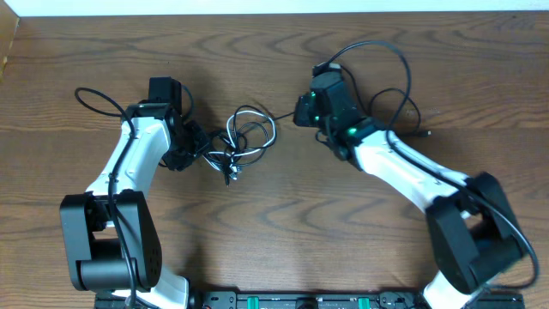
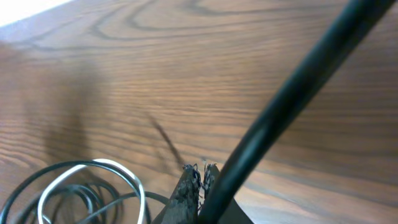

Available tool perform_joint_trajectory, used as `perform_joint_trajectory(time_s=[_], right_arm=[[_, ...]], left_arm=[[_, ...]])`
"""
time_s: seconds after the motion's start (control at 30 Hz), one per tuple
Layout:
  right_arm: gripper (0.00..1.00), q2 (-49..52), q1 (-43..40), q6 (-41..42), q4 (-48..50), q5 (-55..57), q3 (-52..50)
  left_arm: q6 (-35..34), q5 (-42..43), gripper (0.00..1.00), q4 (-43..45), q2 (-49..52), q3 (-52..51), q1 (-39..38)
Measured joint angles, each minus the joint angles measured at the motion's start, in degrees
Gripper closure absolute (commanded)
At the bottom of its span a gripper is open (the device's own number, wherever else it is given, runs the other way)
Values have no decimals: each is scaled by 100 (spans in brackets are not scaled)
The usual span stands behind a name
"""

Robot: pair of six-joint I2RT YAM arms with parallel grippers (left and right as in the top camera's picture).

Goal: Untangle cables

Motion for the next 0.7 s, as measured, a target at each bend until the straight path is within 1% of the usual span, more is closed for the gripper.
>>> perform_joint_trajectory(time_s=[0.07,0.2,0.3,0.57,0.7], right_arm=[[99,-138,-105,-136,-380,35,0],[99,-256,-356,-284,-752,70,-2],[99,-487,-551,-343,-881,70,-11],[99,-1982,-946,-739,-1073,114,-13],[99,-2470,-979,-1075,-1285,118,-13]], left_arm=[[0,0,56,9,0,0,0],[0,2,64,37,0,0,0],[-2,0,67,55,0,0,0],[-2,-2,68,72,0,0,0],[-2,0,68,76,0,0,0]])
